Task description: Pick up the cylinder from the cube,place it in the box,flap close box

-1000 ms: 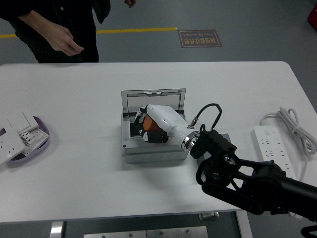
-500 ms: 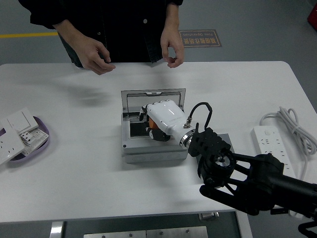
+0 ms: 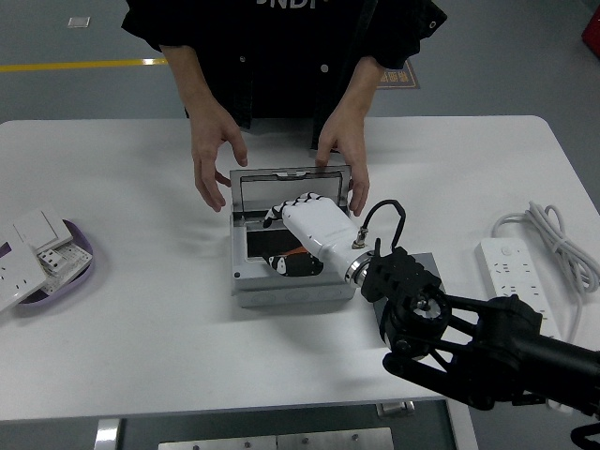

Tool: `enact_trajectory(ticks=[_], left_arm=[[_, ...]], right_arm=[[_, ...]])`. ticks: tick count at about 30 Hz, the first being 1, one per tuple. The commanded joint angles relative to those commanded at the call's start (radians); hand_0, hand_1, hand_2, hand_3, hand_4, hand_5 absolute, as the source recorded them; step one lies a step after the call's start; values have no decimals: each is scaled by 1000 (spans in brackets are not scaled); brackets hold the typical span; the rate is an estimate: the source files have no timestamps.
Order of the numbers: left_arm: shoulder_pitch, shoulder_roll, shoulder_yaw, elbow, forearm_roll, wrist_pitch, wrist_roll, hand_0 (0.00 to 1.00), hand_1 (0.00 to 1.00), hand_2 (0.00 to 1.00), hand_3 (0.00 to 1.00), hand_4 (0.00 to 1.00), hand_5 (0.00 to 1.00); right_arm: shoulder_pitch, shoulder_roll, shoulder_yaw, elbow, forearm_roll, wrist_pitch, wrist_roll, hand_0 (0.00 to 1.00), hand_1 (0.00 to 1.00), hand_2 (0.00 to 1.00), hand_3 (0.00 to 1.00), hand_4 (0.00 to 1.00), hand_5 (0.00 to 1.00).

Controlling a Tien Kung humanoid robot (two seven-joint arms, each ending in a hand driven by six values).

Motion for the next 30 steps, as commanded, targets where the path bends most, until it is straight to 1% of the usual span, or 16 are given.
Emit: enact_trajectory(ticks=[1,2,4,8,10,12,13,16,18,19,23,27,29,30], left_arm=[[0,0,-6,-2,6,0,0,594,621,616,637,696,217],[1,-1,-11,-4,10,-1,1,594,621,616,637,696,217],[3,-2,-21,-7,19,-1,1,594,621,616,637,696,217],[5,-2,-20,-7,18,-1,3,594,622,618,637,696,216],[5,-1,-14,-6,14,0,3,594,622,618,637,696,216],[4,1,-10,-5,11,0,3,594,622,618,637,696,216],[3,2,-9,-5,10,0,2,595,622,617,637,695,215],[0,5,-8,-6,10,-1,2,595,622,617,637,695,215],[-2,7,-9,-6,9,-2,2,595,622,617,637,695,215],[-3,8,-10,-7,9,-2,2,595,622,617,636,695,214],[-2,11,-7,-6,6,-2,2,595,622,617,636,695,214],[-2,12,1,-5,0,-2,3,594,622,617,636,694,214],[-3,12,2,-5,-1,-2,3,594,622,617,636,694,214],[-4,12,2,-5,-1,-2,3,594,622,617,636,694,214]], right_arm=[[-11,-11,11,19,24,-14,11,845,710,706,705,781,387],[-21,-22,22,35,48,-25,20,845,710,706,705,781,387],[-46,-56,51,83,109,-52,43,845,710,706,705,781,387],[-55,-112,101,181,205,-78,57,830,699,696,694,775,401],[-43,-129,124,231,242,-87,58,830,699,696,694,775,401],[-20,-135,139,265,261,-96,60,830,699,696,694,775,401],[-8,-135,144,272,266,-98,60,795,669,673,673,762,424],[37,-129,140,233,283,-104,66,795,669,673,673,762,424],[71,-123,126,191,303,-108,74,795,669,673,673,762,424],[89,-119,114,168,315,-111,79,772,656,656,659,755,409],[145,-105,56,77,380,-125,107,772,656,656,659,755,409],[182,-84,-8,-12,434,-132,131,754,651,653,660,742,397],[188,-78,-28,-46,442,-133,136,754,651,653,660,742,397],[187,-78,-34,-50,441,-134,136,754,651,653,660,742,397]])
